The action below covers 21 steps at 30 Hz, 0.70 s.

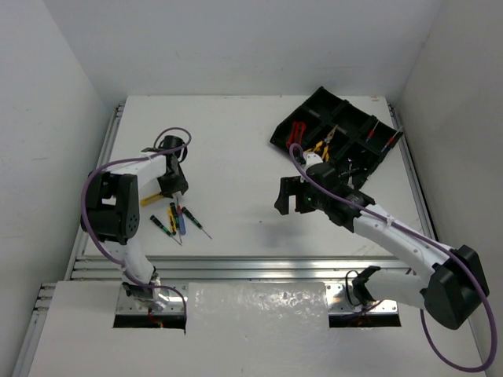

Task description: Sort the tools into containers

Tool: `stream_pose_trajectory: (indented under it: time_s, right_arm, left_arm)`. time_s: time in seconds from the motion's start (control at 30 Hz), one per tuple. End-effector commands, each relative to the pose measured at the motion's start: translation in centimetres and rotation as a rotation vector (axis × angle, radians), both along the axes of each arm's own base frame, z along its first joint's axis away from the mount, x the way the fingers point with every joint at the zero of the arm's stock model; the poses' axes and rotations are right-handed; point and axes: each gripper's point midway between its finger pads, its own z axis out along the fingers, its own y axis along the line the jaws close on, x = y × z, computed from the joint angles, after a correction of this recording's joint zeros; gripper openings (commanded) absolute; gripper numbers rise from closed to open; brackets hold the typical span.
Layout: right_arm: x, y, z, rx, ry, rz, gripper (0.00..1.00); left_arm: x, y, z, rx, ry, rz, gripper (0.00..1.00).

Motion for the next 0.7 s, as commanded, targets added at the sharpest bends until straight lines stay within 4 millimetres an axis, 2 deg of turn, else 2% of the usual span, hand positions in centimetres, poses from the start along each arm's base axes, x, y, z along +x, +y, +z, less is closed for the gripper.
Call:
stream_pose_trajectory:
  time_s: [0.0,0.13,0.33,0.43,0.67]
  right_arm:
    - [0.0,0.7,1.1,0.05,-0.032,0.01,0.93]
    - [-0.4,0.5,0.9,0.05,-0.03,0.01,0.93]
    - [-0.7,0.4,0.6,0.053,-0.026,0.007,0.93]
    - [-0.7,0.5,0.6,0.059,-0.027,0.007,0.93]
    - [-0.6,0.6,0.8,0.065,-0.032,0.003,0.93]
  left_arm:
    - [-0.4,0.5,-0.6,0.001,0.021,-0.005,0.35]
    - [-0.6,-0.2,-1.7,-0.034,0.043,-0.013,0.28]
    - [-0.5,-0.1,-1.6,-0.032,0.035,-0.01,0.24]
    - [-0.9,-0.2,-2.0,-0.037,0.048,-0.005,0.16]
    - [-0.7,-0.8,-1.0,-0.071,0.004,-0.005,0.06]
